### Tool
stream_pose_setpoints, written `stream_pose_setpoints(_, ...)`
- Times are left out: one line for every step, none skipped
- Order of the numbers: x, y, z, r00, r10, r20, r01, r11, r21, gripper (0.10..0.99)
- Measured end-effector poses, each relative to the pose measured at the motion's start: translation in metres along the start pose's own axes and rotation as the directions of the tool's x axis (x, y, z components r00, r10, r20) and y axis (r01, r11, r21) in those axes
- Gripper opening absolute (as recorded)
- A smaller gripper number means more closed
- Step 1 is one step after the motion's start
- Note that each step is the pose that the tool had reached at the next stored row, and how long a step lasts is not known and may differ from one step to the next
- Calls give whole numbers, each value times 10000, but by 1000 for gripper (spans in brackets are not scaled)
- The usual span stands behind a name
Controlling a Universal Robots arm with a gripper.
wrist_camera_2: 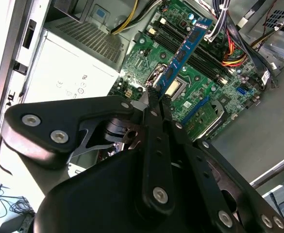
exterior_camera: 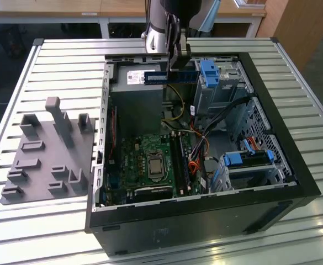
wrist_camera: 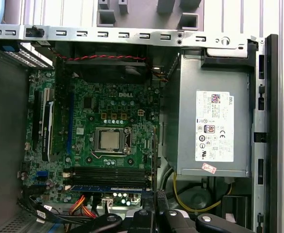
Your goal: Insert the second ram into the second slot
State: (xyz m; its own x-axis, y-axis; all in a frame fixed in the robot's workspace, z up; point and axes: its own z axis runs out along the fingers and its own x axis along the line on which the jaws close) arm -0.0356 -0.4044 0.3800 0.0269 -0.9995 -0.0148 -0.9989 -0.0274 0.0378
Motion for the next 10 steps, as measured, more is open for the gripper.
stream_pose_setpoints(3, 0, -1, 10000, 0, -2, 0, 10000, -1, 137)
stream_pose_setpoints(6, 0, 0, 10000, 0, -2, 0, 10000, 0, 137)
stream_pose_setpoints(10, 0, 0, 10000, 0, -3, 0, 10000, 0, 137)
stream_pose_setpoints(15, 0, -1, 10000, 0, -3, 0, 10000, -1, 137)
stream_pose_setpoints(20, 0, 0, 10000, 0, -2, 0, 10000, 0, 137)
stream_pose_setpoints(27, 0, -1, 10000, 0, -3, 0, 10000, 0, 137)
stream_pose_setpoints(34, 1, -1, 10000, 0, -2, 0, 10000, 0, 137)
stream_pose_setpoints(42, 1, -1, 10000, 0, -2, 0, 10000, 0, 137)
stream_pose_setpoints(50, 1, -1, 10000, 0, -3, 0, 10000, 0, 137)
stream_pose_setpoints(57, 1, -1, 10000, 0, -3, 0, 10000, 0, 137)
